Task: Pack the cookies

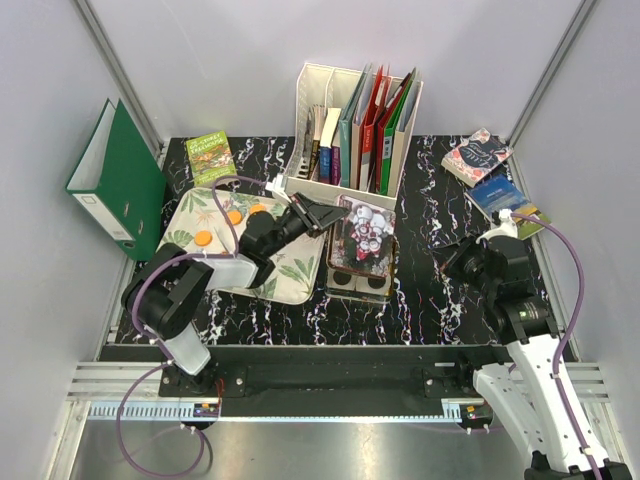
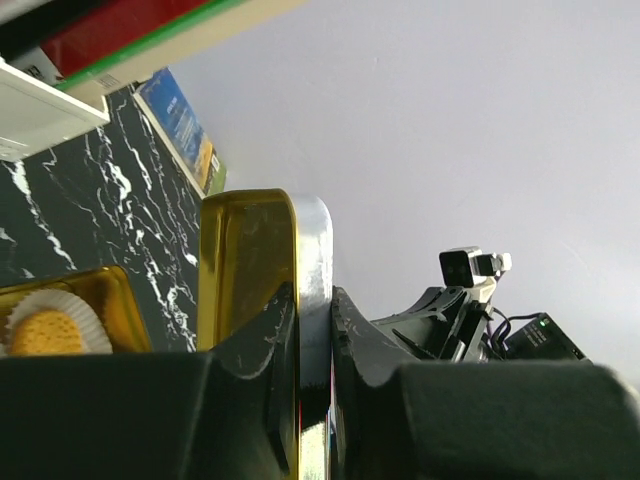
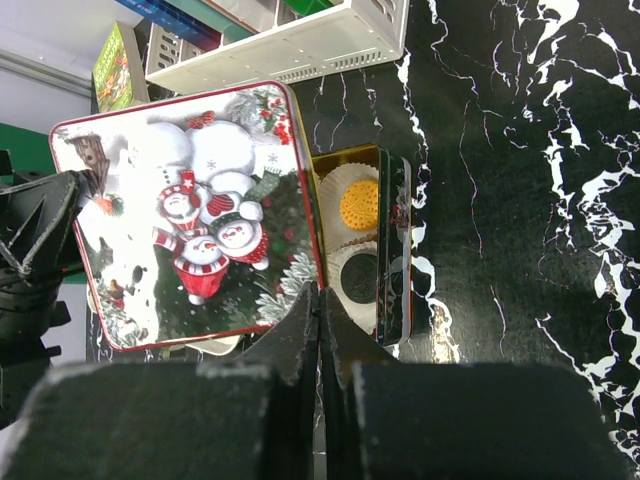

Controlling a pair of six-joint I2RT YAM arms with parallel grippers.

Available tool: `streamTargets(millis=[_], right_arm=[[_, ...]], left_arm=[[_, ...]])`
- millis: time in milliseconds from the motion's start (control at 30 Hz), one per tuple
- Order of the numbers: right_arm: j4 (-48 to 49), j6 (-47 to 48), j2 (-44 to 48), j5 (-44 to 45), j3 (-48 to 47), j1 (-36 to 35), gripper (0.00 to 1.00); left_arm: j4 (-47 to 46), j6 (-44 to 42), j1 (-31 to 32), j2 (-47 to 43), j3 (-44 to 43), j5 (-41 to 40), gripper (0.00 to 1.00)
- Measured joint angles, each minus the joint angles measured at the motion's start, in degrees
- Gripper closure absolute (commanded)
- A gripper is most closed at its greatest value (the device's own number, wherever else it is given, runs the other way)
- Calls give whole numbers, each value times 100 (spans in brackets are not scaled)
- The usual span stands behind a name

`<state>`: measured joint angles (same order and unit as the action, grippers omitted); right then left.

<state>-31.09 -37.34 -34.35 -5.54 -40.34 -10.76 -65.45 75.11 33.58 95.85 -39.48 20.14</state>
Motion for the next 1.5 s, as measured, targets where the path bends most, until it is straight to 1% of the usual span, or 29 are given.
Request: streamTargets(millis=[133,400,500,667,1000,1333,1500], right_arm=[[-2,0,-48,-2,20,0,100],[44,-4,-105,-13,72,0,100],[153,-28,-247,-68,175,0,100],[304,-111,-503,-166,343,0,100],[501,-155,-535,-166,452,0,100],[634,-157,-629,-175,678,0,100],[756,-160,-660,-251,734,0,100]], left_arm=[[155,-4,-297,0,-2,400,100],[1023,-46,-994,0,-168,1674,100],[1220,-131,-1196,0,-173,1974,100],[1279,-214,-1351,50,-164,2144,100],[522,184,-1360,935,4,2212,100],[494,284,-1504,942,20,2240,100],[533,387,-1521,911,-144,2251,100]])
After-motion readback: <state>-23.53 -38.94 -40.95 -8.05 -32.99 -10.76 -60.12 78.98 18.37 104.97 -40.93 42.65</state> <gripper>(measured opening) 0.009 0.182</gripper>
